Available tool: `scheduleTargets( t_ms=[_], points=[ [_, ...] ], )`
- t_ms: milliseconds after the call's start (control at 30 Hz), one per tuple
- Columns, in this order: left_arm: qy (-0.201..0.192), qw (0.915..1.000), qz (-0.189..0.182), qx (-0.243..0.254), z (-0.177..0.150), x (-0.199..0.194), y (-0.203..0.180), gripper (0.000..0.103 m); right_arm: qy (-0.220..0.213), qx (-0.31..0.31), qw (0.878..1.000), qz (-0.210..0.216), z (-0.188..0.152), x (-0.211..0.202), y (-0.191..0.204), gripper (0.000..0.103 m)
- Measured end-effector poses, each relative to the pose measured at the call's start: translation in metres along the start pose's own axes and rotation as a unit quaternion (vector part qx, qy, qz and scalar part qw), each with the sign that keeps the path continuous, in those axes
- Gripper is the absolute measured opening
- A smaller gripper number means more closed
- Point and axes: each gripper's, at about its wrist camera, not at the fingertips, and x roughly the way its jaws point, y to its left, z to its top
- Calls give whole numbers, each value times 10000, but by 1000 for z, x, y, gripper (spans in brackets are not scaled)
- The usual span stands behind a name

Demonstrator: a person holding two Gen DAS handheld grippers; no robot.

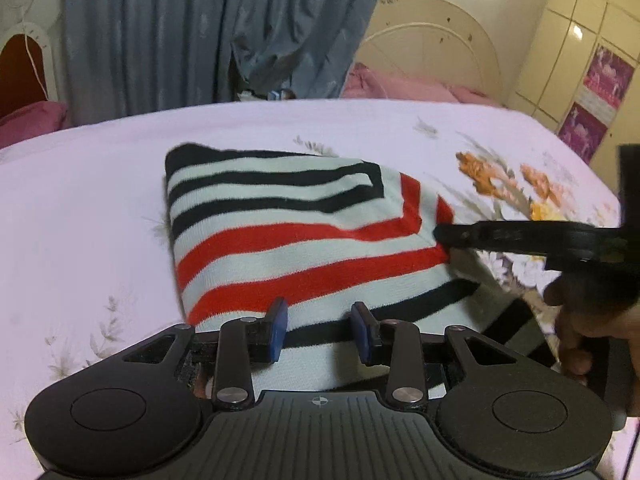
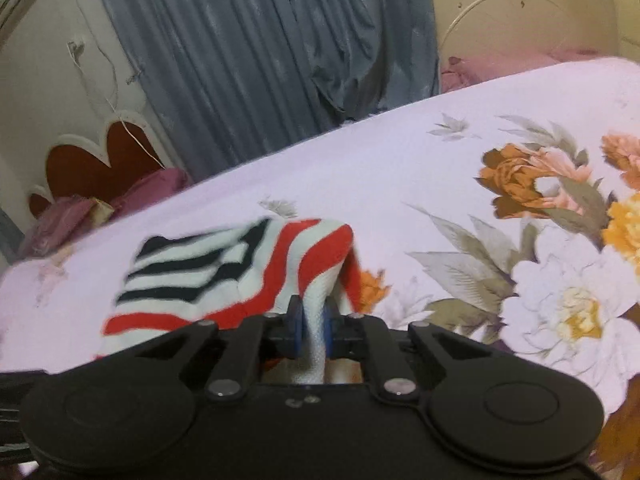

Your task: Fold small clothes

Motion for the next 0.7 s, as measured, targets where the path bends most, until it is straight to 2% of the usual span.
scheduleTargets(
  t_ms=[167, 200, 267, 300, 333, 533, 567, 633, 700],
  points=[
    [-45, 9997, 164, 183, -4, 2, -6, 34, 111, -191, 9997, -119, 2, 2, 6, 12],
    [-53, 9995, 209, 245, -4, 1, -8, 34, 82, -231, 9996, -147, 3, -4, 8, 20],
    [-70, 9994, 246, 242, -5, 0, -9, 34, -13, -180, 9997, -180, 3, -18, 8, 43],
    [-78, 9994, 262, 233, -5, 0, -9, 34, -119, -177, 9997, -94, 1, -29, 8, 50],
    [-84, 9993, 284, 236, -5, 0, -10, 34, -180, -222, 9996, 37, -3, -40, 9, 46],
    [-112, 9985, 423, 323, -6, -1, -16, 34, -73, -332, 9991, 241, -27, -72, 15, 36],
    [-90, 9983, 469, 334, -4, -5, -17, 34, -28, -328, 9992, 239, -30, -73, 15, 34],
    [-218, 9984, 453, 253, -4, -21, -19, 35, 32, -326, 9992, 224, -33, -76, 14, 23],
    [-344, 9986, 376, 103, -11, -40, -18, 35, 44, -310, 9991, 285, -35, -81, 11, 22]
  ],
)
